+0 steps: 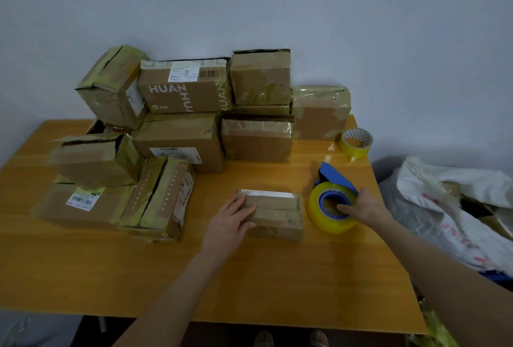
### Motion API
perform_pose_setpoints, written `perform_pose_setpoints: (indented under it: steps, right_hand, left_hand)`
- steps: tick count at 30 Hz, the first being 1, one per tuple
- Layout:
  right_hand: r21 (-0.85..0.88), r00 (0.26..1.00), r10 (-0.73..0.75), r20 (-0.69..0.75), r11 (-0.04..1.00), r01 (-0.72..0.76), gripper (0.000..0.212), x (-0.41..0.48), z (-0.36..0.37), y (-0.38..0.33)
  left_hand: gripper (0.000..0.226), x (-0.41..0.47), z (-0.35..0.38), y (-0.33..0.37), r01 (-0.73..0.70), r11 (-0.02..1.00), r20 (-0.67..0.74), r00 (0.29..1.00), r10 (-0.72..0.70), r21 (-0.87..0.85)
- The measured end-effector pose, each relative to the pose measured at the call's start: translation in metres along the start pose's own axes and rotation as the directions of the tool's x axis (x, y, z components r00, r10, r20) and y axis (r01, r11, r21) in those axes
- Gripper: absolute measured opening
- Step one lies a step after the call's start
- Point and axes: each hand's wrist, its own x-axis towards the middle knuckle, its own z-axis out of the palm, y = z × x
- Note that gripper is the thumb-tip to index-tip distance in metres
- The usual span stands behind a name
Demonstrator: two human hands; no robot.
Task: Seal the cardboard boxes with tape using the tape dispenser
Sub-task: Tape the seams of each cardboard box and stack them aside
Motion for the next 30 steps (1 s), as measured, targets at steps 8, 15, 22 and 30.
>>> perform_pose_setpoints:
  steps: [8, 15, 22, 30]
  right_hand:
    - [0.046, 0.996, 0.083, 0.012, 0.995, -0.084, 0.032, 0.018, 0.001, -0.008]
    - [0.210, 0.996, 0.002, 0.088, 0.978, -0.020, 0.073, 0.006, 0.002, -0.035]
    - [0.502, 0.980, -0.011, 0.200, 0.860, -0.093, 0.061, -0.013, -0.011, -0.030]
    - [0.441, 0.958, -0.273, 0.093, 0.874, 0.206, 0.045, -0.040, -0.064, -0.050]
  left_hand:
    - [0.046, 0.002, -0.001, -0.001, 0.024, 0.999, 0.002, 1.000, -0.024, 0.043]
    - [0.046, 0.002, -0.001, 0.001, 0.073, 0.997, 0.048, 0.996, -0.072, -0.021]
    - [0.047, 0.002, -0.009, 0.009, 0.090, 0.995, 0.063, 0.994, -0.088, -0.031]
    - [0.047, 0.000, -0.011, 0.011, 0.101, 0.993, 0.068, 0.993, -0.097, -0.063]
